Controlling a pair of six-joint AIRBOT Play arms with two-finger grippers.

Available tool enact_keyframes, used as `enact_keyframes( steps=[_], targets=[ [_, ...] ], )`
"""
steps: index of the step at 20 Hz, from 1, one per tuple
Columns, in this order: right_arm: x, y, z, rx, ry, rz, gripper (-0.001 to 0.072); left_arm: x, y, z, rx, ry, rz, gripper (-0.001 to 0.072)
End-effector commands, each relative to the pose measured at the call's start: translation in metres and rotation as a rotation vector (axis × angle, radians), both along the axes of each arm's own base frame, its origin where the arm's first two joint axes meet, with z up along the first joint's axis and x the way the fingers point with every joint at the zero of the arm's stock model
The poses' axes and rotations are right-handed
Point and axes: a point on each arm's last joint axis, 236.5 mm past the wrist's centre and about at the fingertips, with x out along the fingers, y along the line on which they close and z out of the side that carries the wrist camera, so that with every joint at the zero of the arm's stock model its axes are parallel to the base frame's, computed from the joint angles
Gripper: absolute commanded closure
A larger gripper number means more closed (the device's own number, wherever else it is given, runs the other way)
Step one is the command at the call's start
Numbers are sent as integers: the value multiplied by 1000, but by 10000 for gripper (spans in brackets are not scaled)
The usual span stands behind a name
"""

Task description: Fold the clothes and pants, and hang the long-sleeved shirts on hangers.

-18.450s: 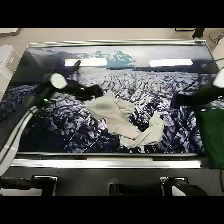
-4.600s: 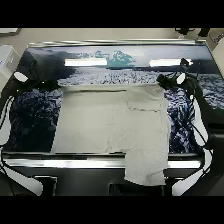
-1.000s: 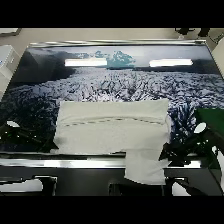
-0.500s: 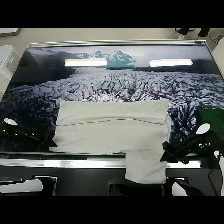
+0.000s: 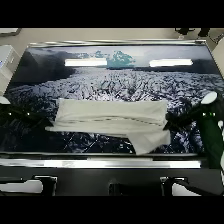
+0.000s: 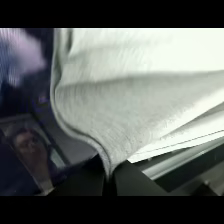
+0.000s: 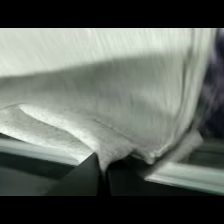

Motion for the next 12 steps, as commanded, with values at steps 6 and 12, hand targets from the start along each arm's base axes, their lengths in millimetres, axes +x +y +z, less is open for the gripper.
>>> enact_keyframes(
  steps=[6, 12],
  targets=[
    [176, -18, -8, -38, -225, -118, 656, 110, 11, -2, 62, -41, 104, 687],
    [202, 15, -40, 75, -242, -144, 653, 155, -23, -29, -114, -79, 230, 686]
  ],
)
